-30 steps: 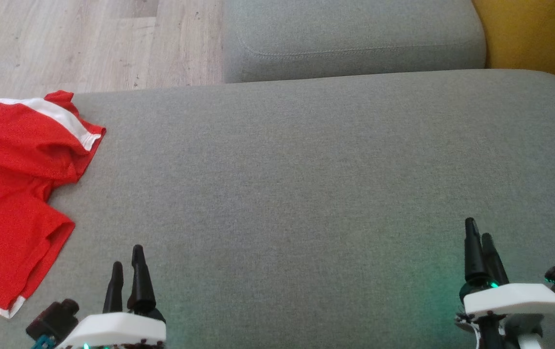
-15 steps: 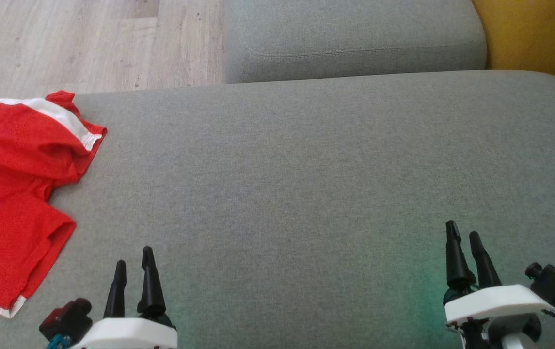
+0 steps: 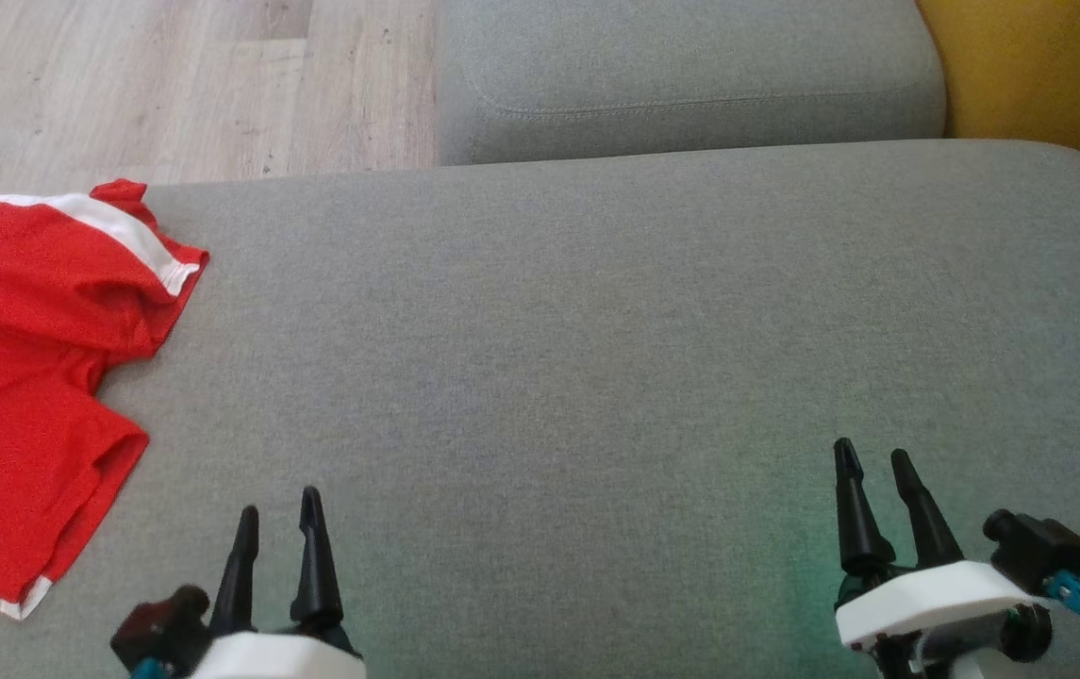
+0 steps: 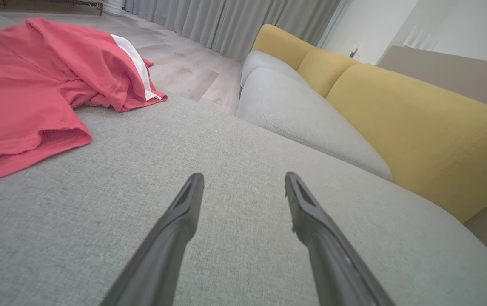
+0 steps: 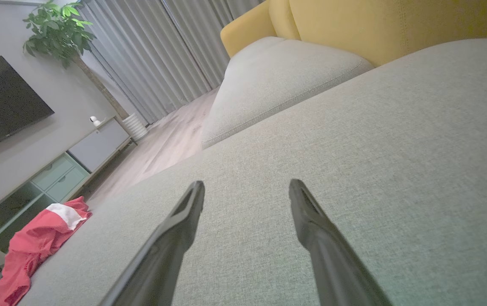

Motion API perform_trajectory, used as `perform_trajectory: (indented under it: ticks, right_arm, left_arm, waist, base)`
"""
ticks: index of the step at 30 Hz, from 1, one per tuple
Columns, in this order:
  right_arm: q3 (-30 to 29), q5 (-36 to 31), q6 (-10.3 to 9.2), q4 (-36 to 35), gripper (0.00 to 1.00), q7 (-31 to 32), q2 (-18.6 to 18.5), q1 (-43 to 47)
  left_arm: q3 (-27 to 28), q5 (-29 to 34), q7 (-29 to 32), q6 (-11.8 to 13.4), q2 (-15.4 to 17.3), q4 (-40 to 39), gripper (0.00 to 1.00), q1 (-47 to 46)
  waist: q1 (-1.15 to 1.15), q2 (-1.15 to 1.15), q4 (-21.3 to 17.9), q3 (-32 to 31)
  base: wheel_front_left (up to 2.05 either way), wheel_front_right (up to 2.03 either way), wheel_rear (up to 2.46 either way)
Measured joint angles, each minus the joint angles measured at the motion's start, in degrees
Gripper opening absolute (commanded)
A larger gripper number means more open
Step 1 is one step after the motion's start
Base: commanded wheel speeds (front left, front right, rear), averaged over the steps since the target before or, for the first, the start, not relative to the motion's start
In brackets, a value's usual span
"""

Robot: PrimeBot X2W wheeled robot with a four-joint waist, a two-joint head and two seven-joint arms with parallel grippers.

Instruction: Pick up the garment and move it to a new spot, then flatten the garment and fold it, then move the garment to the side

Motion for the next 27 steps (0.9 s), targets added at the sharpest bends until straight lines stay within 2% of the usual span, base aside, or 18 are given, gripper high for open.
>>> perform_trajectory:
  ticks: [27]
  right_arm:
    - [3.0,-18.8,0.0,1.2,1.0,-4.3,-0.1,0.0]
  left_arm:
    - [-0.7,14.4,-4.2,1.1,0.1,3.4,1.0,1.9]
  waist:
    - [0.0,0.0,0.0,-0.8]
  base:
    - [0.0,0.0,0.0]
